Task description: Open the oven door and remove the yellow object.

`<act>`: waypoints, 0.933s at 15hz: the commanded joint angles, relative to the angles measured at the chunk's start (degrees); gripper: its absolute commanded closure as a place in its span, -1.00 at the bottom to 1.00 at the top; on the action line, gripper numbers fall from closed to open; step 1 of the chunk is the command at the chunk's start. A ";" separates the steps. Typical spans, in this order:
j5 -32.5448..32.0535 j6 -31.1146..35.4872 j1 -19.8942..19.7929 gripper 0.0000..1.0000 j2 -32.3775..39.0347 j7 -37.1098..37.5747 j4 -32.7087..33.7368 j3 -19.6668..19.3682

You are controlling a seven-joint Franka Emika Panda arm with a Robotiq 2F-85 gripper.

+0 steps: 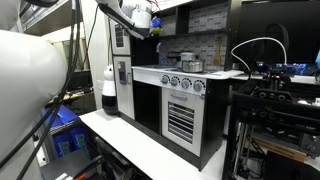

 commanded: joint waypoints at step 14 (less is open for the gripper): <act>-0.77 -10.17 2.89 0.13 -14.67 -11.69 -10.11 7.95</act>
